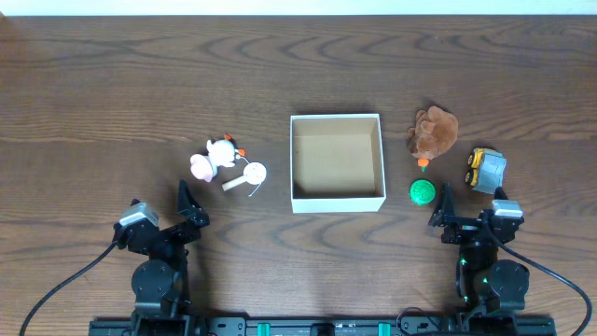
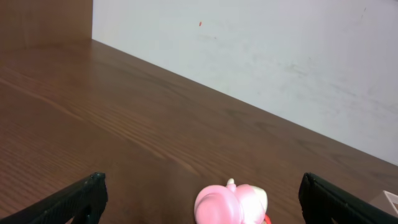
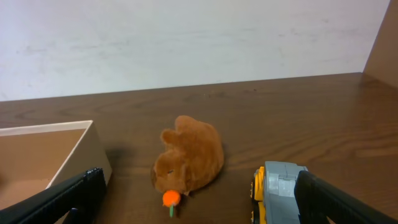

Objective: Pack container

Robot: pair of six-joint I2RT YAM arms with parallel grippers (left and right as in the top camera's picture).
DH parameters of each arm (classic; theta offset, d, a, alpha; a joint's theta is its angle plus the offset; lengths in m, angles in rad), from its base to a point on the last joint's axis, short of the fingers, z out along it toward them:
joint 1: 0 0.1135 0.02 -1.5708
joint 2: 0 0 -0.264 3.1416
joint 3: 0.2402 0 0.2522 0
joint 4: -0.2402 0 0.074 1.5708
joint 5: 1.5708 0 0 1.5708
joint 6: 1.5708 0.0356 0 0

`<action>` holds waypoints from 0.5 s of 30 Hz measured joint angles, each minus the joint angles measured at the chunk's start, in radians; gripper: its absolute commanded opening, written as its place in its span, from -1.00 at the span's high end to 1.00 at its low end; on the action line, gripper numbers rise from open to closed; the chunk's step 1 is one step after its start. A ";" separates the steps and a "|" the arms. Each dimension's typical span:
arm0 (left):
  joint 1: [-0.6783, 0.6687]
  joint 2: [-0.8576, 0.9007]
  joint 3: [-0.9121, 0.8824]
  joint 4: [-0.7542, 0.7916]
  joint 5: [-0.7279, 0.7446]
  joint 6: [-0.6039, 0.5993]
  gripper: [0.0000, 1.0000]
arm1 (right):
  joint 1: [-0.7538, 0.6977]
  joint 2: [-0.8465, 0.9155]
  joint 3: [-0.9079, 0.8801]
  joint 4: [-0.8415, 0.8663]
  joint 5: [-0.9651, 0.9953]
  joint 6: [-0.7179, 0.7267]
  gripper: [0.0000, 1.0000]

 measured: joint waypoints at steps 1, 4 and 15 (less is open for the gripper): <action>0.000 0.000 0.000 0.000 0.000 0.000 -0.96 | 0.000 0.000 0.000 0.000 0.000 0.000 -0.98; 0.000 0.000 0.000 0.000 0.000 0.000 -0.96 | 0.000 0.000 0.000 0.000 0.000 0.000 -0.99; 0.000 0.000 0.000 0.000 0.000 0.000 -0.96 | 0.000 0.000 0.000 0.000 0.000 0.000 -0.98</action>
